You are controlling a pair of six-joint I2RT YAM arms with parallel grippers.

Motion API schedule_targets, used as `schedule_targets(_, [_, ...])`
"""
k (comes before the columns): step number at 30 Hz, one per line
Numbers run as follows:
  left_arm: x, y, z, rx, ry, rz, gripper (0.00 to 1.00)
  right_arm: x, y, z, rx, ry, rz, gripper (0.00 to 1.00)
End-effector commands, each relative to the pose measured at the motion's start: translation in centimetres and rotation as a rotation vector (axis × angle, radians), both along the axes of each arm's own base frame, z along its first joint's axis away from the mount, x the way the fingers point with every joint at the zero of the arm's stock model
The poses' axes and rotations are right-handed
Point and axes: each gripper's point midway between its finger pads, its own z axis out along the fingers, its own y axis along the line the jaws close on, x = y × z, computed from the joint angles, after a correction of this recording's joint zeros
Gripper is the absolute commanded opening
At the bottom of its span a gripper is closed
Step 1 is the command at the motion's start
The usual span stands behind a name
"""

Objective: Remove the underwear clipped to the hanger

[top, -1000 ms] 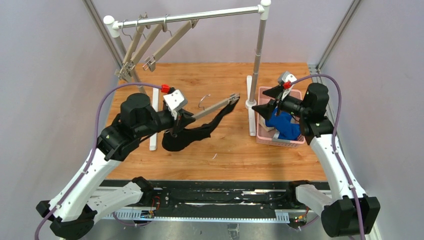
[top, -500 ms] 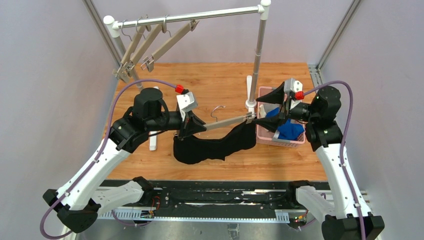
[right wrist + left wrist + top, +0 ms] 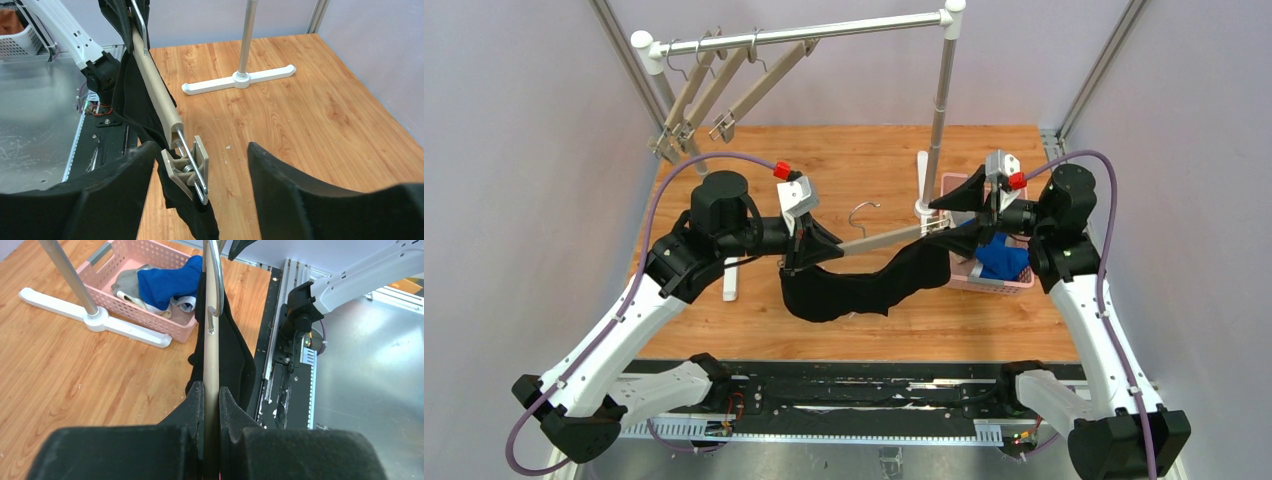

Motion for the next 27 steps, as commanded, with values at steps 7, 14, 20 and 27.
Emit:
schedule_targets(7, [0.1, -0.4, 3.1, -0.084, -0.068, -0.008, 0.00, -0.3, 0.6, 0.2, 0.006, 0.017, 0.038, 0.03])
schedule_targets(14, [0.4, -0.4, 3.3, -0.089, -0.075, 0.008, 0.00, 1.5, 0.4, 0.0, 0.009, 0.042, -0.076, 0.60])
schedule_targets(20, [0.7, 0.0, 4.1, -0.087, -0.105, 0.031, 0.00, 2.3, -0.1, 0.5, 0.036, 0.026, -0.168, 0.74])
schedule_targets(27, [1.4, 0.0, 6.1, -0.176, -0.157, 0.083, 0.00, 2.9, -0.5, 0.7, 0.126, 0.066, -0.257, 0.75])
